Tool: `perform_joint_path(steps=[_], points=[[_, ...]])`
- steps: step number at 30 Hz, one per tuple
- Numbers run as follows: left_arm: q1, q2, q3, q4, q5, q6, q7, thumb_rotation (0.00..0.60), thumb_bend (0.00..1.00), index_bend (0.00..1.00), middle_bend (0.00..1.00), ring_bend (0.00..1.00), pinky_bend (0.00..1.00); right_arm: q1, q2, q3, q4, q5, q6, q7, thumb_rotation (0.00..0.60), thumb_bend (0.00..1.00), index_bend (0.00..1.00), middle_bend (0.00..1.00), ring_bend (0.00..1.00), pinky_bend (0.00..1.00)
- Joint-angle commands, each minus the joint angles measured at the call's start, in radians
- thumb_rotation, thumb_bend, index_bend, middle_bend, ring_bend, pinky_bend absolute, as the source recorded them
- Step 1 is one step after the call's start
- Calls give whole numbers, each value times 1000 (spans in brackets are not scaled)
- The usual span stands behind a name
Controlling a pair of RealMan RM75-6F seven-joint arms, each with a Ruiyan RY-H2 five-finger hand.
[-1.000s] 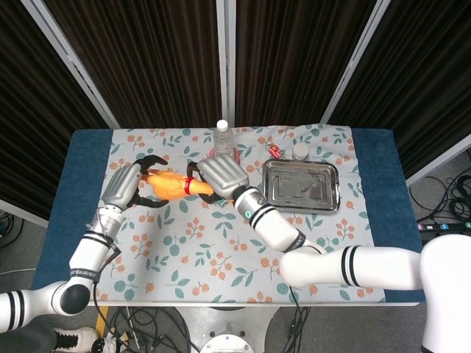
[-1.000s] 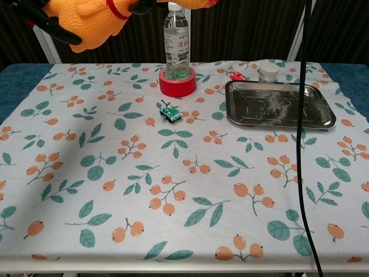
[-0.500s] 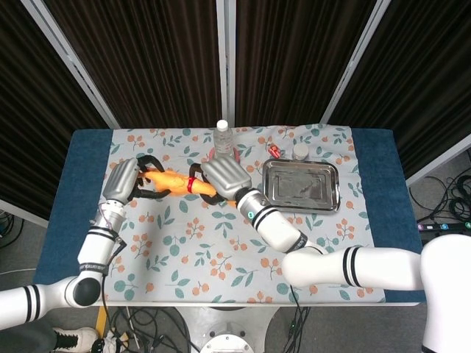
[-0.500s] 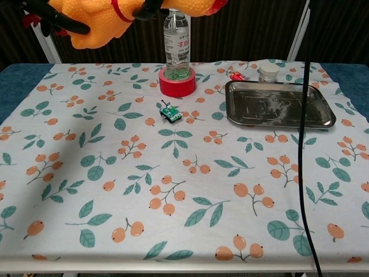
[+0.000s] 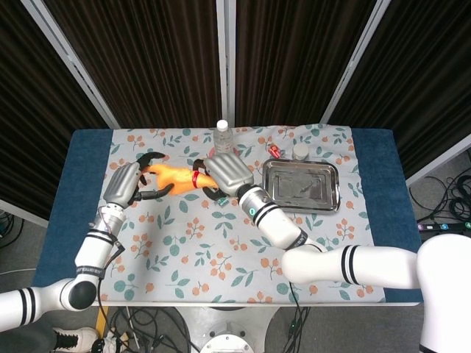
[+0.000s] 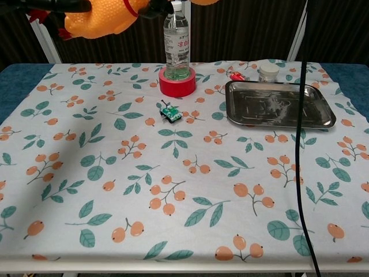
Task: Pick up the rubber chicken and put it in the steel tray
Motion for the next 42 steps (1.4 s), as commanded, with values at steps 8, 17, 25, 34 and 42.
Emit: perform_joint_path(steps=[8, 17, 25, 34, 42], points=[[6, 22, 29, -15, 21, -12, 35, 590, 135, 168, 126, 116, 367, 2, -4, -3, 12, 2, 5, -27, 600, 934, 816, 676, 644, 919], [14, 41, 31, -30, 18, -36, 9, 600, 31, 162, 117, 105, 333, 23, -22, -30, 17, 14, 33, -102, 600, 939, 815, 676, 644, 919], [10, 57, 23, -46, 23, -69, -23, 600, 26, 162, 117, 105, 333, 27, -44, -22, 8, 20, 52, -126, 600, 941, 815, 676, 644, 919], [-26, 50, 3, -20, -58, -120, -37, 584, 54, 265, 249, 180, 345, 23, -44, -17, -17, 19, 58, -141, 600, 941, 815, 676, 644, 919], [-15, -15, -4, 30, -40, -32, -48, 425, 378, 631, 649, 558, 522, 14, -38, -25, -31, 3, 56, -154, 600, 941, 816, 676, 644, 919]])
